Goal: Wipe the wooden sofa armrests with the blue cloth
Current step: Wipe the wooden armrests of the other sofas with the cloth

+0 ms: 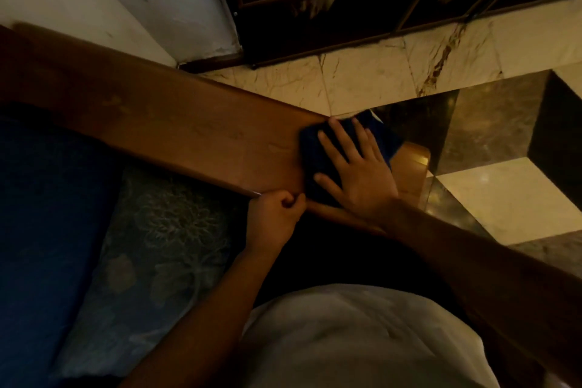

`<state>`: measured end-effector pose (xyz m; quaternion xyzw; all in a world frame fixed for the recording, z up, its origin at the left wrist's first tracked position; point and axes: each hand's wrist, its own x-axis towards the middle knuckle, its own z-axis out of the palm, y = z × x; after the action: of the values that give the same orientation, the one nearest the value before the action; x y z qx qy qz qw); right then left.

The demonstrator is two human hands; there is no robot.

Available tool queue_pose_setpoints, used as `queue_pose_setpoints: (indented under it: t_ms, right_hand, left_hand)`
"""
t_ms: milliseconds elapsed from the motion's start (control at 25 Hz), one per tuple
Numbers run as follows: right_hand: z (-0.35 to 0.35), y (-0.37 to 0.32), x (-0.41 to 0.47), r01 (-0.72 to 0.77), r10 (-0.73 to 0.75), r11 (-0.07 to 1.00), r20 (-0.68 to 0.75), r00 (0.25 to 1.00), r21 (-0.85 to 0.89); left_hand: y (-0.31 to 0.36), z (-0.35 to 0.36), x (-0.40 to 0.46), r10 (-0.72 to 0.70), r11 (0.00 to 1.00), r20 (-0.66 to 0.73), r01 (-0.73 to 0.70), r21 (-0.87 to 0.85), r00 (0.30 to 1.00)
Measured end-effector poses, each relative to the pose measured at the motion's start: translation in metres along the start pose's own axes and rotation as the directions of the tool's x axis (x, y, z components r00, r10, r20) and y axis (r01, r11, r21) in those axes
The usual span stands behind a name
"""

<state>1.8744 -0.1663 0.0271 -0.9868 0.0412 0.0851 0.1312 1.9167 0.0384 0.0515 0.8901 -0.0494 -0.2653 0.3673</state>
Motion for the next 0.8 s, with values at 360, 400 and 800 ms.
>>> queue_pose_setpoints:
  t_ms: [360, 400, 800]
  right_hand:
    - [0.025, 0.003, -0.074, -0.008, 0.009, 0.985, 0.003, 1.0, -0.172]
    - [0.024, -0.007, -0.059, 0.036, -0.036, 0.984, 0.001, 0.999, -0.174]
    - [-0.02, -0.016, 0.087, -0.176, 0.175, 0.984, 0.097, 0.98, -0.005]
  left_hand:
    - [-0.026, -0.024, 0.021, -0.448, 0.894, 0.206, 0.434, 0.11, 0.87]
    - [-0.026, -0.024, 0.022, -0.488, 0.868, 0.262, 0.494, 0.05, 0.832]
    - [-0.036, -0.05, 0.034, -0.564, 0.578, 0.313, 0.636, -0.512, 0.764]
